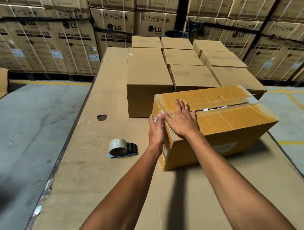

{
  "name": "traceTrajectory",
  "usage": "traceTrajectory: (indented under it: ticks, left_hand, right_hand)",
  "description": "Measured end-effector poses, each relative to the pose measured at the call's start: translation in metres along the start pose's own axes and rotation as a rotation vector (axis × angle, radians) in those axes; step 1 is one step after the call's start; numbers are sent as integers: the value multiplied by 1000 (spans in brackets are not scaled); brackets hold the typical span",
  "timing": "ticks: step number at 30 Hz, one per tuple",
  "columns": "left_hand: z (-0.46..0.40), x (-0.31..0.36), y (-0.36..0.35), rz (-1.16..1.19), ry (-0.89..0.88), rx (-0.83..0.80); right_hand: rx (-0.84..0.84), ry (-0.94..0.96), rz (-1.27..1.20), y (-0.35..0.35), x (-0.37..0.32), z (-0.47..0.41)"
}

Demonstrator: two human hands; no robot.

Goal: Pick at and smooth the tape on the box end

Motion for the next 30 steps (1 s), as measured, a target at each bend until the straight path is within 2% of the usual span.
traceTrajectory:
  ticks: [4, 6, 10, 19, 23, 30]
  left_hand:
    - [-23, -9, -18, 227, 105, -62]
    - [-35, -28, -22, 336, 121, -48]
    - [-29, -20, -25, 463, 129, -107]
    - [-40, -40, -14, 505, 208, -72]
    - [-43, -36, -20, 525, 168, -145]
    - [-44, -41, -15, 513, 191, -46]
  right_hand:
    - [22, -112, 65, -3, 6, -7]
    - [12, -128, 73, -5, 7, -9]
    - [2, -128, 85, -9, 8, -12]
    - [42, -130, 79, -11, 7, -14]
    - [59, -176, 71, -8, 8, -13]
    - [53, -194, 78, -10, 8, -16]
Point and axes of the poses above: each hand's wrist, its own z-axis away from the middle knuckle, its own y-axis out of the back of the hand, x = y × z, the point moved 6 cm from there along -z, towards the middle knuckle, and after that the axes turned 2 degrees about y, right-handed, at the moved point
